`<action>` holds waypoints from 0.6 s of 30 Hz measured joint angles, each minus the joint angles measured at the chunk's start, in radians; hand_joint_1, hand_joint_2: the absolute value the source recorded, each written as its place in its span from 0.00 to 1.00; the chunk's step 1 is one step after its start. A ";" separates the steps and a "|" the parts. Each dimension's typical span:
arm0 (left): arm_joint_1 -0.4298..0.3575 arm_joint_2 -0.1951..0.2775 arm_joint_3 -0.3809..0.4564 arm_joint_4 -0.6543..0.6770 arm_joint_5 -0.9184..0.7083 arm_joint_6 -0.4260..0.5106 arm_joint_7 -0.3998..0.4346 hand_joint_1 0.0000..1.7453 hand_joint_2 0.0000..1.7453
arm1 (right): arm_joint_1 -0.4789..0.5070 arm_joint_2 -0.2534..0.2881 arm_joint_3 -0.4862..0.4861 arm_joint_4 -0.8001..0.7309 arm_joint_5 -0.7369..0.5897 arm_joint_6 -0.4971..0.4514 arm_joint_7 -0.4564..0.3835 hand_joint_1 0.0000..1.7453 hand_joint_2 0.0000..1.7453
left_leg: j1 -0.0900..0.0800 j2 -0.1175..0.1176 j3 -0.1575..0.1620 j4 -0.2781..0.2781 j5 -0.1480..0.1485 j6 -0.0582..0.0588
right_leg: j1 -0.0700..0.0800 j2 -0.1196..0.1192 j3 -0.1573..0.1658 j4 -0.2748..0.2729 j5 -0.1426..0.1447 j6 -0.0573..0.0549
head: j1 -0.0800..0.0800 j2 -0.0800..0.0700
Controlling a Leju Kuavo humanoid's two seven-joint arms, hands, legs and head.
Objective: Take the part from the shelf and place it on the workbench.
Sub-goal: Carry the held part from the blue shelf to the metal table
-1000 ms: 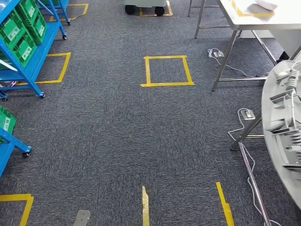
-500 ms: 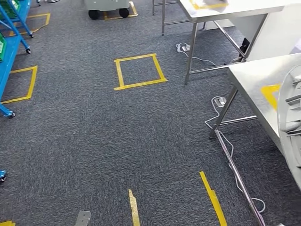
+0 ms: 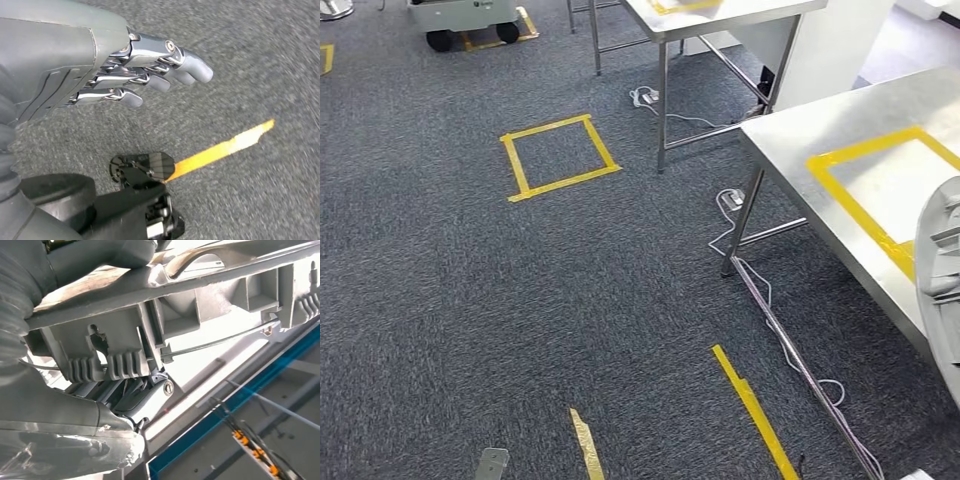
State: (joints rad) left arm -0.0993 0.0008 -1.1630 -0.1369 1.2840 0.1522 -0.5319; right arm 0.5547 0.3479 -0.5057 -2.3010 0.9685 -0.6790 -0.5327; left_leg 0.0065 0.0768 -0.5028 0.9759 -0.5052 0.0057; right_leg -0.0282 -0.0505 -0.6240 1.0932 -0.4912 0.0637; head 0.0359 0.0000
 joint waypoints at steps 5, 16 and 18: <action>-0.005 0.002 -0.005 0.001 0.004 0.002 0.001 0.00 1.00 | 0.005 0.000 -0.009 0.019 0.001 0.000 0.003 1.00 1.00 | -0.004 0.035 0.019 0.008 -0.023 -0.028 | 0.007 0.004 0.043 -0.069 0.001 -0.043 | -0.004 0.000; 0.000 0.004 -0.008 0.002 0.006 0.006 0.002 0.00 1.00 | 0.009 0.003 -0.014 0.033 0.019 0.000 0.015 1.00 1.00 | -0.009 -0.132 -0.105 0.128 0.032 0.022 | 0.025 0.151 0.089 -0.072 -0.033 -0.076 | -0.009 0.000; 0.000 0.008 -0.008 0.004 0.007 0.008 0.002 0.00 1.00 | 0.010 0.003 -0.014 0.035 0.024 0.000 0.019 1.00 1.00 | -0.016 -0.157 -0.079 0.066 0.038 0.044 | 0.019 0.173 0.087 -0.070 -0.034 -0.066 | -0.008 0.000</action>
State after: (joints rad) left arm -0.0991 0.0090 -1.1714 -0.1329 1.2909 0.1604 -0.5302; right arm 0.5644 0.3512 -0.5199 -2.2663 0.9925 -0.6790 -0.5142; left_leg -0.0091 -0.0803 -0.5817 1.0420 -0.4672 0.0496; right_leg -0.0091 0.1222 -0.5366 1.0228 -0.5248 -0.0025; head 0.0278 0.0000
